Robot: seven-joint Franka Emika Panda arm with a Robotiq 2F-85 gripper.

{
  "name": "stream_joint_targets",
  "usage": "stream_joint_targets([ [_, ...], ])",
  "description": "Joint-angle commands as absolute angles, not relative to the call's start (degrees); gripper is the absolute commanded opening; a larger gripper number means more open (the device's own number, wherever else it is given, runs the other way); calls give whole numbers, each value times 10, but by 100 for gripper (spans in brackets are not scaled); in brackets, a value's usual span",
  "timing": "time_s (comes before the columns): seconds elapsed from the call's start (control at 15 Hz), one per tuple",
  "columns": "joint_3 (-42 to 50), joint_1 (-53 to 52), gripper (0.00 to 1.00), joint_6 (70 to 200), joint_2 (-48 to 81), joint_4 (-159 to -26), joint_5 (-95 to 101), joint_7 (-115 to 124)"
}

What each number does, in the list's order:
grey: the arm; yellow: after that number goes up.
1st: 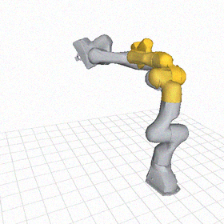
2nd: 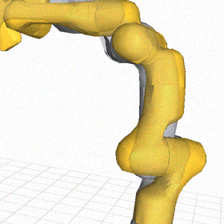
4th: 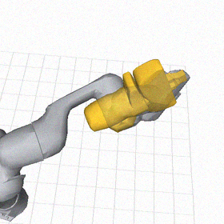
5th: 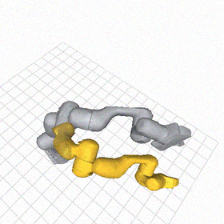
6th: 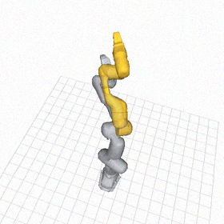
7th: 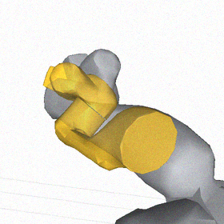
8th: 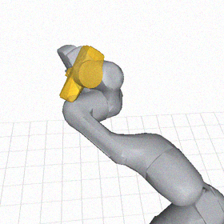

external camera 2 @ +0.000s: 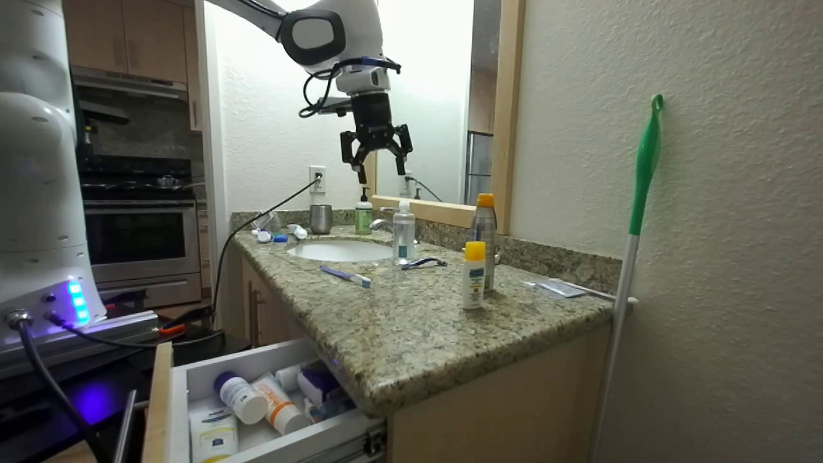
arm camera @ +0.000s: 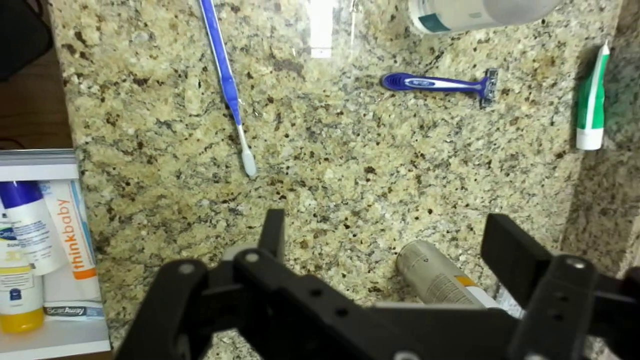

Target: Remove the toothbrush from the holder then put it back.

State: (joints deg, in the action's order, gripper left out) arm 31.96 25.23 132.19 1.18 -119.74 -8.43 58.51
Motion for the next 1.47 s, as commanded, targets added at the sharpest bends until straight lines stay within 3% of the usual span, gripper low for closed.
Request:
stream_joint_targets([
  [0.0,310,261,100,1321,14,-1198,-85,584],
  [0.53,252,230,100,1344,72,-1241,-56,426],
  [1.4,284,216,100,1348,87,-1267,82,509],
])
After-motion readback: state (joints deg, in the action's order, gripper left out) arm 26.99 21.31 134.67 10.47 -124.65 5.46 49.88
